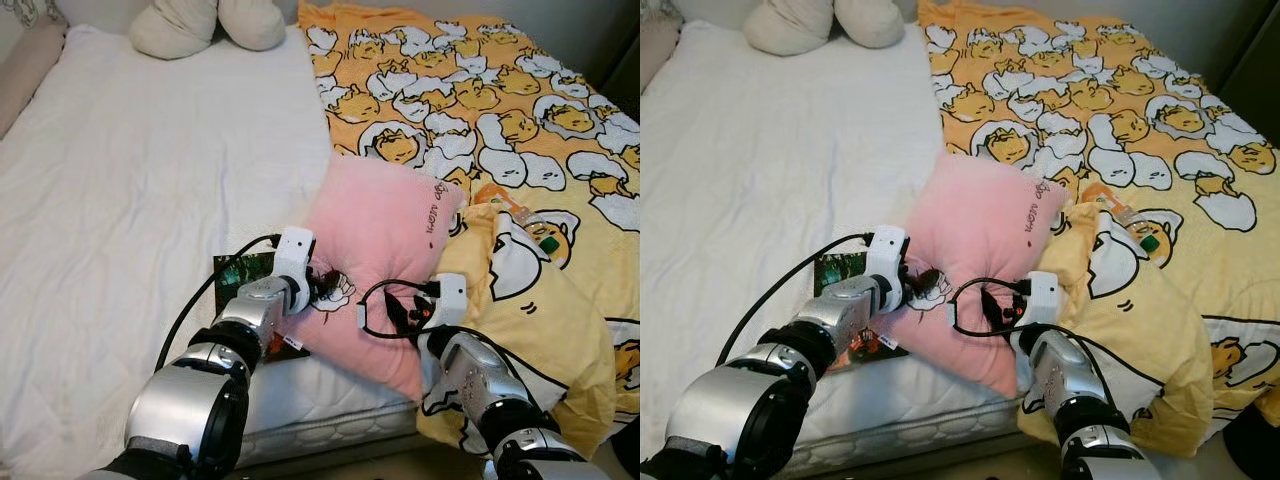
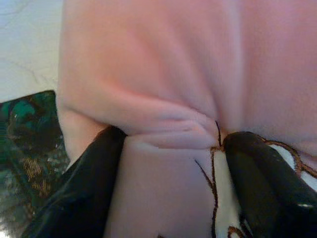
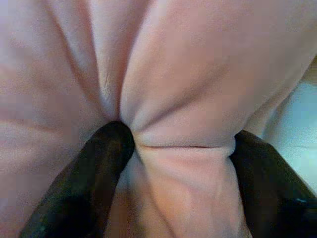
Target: Clean up the room
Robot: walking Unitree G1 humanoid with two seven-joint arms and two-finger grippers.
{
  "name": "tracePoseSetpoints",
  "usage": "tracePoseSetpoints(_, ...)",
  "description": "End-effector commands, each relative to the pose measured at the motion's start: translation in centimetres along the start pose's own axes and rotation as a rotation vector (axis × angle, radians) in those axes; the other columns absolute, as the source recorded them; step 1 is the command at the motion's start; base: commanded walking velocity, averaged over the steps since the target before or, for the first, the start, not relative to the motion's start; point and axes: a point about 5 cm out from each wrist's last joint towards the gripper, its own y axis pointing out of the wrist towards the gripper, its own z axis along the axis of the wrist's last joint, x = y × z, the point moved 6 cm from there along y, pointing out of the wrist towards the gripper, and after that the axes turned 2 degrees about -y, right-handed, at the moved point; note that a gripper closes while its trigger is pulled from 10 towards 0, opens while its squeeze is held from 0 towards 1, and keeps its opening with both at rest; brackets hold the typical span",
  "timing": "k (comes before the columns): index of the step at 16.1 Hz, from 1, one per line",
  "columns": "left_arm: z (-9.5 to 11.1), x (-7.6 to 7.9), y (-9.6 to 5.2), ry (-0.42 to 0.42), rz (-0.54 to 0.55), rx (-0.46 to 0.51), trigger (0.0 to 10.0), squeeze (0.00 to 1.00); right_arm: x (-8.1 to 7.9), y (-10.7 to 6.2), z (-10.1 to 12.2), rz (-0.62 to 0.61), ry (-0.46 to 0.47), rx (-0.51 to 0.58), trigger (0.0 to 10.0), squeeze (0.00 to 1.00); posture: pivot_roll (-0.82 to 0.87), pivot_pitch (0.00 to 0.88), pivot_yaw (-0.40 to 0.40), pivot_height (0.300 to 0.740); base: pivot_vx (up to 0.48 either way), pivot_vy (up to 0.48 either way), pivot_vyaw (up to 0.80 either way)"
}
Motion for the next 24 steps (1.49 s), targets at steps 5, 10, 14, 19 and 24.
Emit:
tracePoseSetpoints(5, -3.1, 0.3, -0.3, -0.038, -0.034, -0.052, 0.0, 0.0, 0.4, -0.6, -2.2, -0.037, 0.014, -0.043, 0.0, 0.0, 0.0, 0.158, -0.013, 0.74, 0.0, 0.0, 0.0)
tracePoseSetpoints(10, -2.9, 1.0, -0.1, -0.019, -0.057, -0.04, 0.0, 0.0, 0.6, 0.0, -0.9, -0.072, 0.021, 0.0, 0.0, 0.0, 0.02, 0.123, -0.017, 0.74, 0.0, 0.0, 0.0)
tracePoseSetpoints(14, -2.5, 1.3, 0.0, -0.038, -0.064, -0.021, 0.0, 0.0, 0.4, 0.3, -0.9, -0.073, 0.055, -0.005, 0.0, 0.0, 0.03, 0.099, -0.013, 0.74, 0.0, 0.0, 0.0)
tracePoseSetpoints(19, -1.3, 1.6, 0.1, 0.059, -0.075, 0.012, 0.0, 0.0, -0.1, 0.6, -0.7, -0.048, 0.068, -0.007, 0.0, 0.0, 0.03, 0.027, 0.0, 0.74, 0.0, 0.0, 0.0)
tracePoseSetpoints(24, 0.7, 2.1, 0.2, 0.028, -0.086, 0.095, 0.0, 0.0, 1.6, 0.5, 1.9, -0.136, 0.06, 0.067, 0.0, 0.0, 0.04, 0.0, 0.019, 0.74, 0.0, 0.0, 0.0)
